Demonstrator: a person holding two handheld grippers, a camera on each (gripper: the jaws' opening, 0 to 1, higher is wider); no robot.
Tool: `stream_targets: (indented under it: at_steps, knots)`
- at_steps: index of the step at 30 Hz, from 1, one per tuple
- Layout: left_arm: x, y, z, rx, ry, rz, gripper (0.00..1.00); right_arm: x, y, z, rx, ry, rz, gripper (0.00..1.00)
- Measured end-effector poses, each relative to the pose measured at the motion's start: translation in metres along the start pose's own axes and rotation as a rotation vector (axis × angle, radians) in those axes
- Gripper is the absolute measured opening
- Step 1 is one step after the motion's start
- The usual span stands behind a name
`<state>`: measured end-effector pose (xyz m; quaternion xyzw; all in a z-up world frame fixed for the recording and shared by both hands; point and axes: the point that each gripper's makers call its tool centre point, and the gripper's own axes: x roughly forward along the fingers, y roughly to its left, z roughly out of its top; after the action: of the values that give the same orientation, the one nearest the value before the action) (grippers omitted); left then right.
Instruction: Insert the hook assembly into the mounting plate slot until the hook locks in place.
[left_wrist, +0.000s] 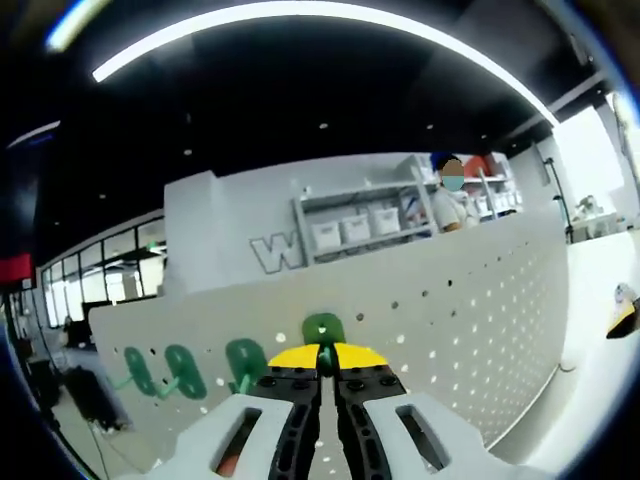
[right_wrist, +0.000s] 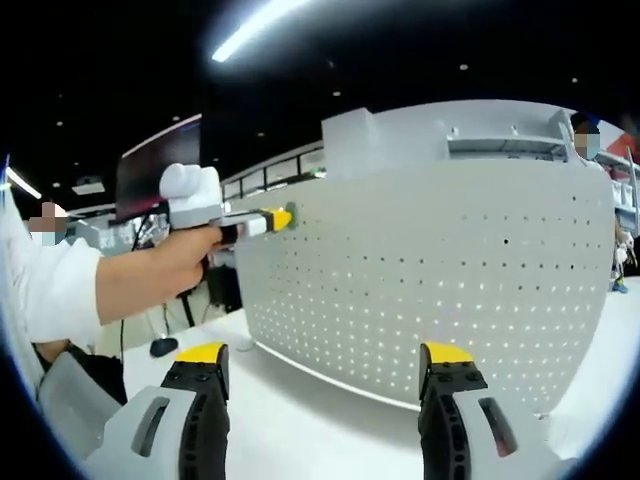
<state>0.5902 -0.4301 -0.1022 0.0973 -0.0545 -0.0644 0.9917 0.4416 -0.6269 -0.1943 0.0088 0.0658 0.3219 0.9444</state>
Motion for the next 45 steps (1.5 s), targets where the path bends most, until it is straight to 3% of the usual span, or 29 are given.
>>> stream_targets:
  at_steps: [22,45]
  knots:
    - [0.0027,-0.0028,-0.0022,0.069,0.011,0.036,0.04,-0.0017,-0.0076,-0.0042,0.015,0.009,-0.003,0.77]
    - [0.0006,-0.0037,-0.0045,0.035,-0.001,0.021,0.04,0.0011,-0.0042,-0.0049,0.012,0.018,-0.001,0.77]
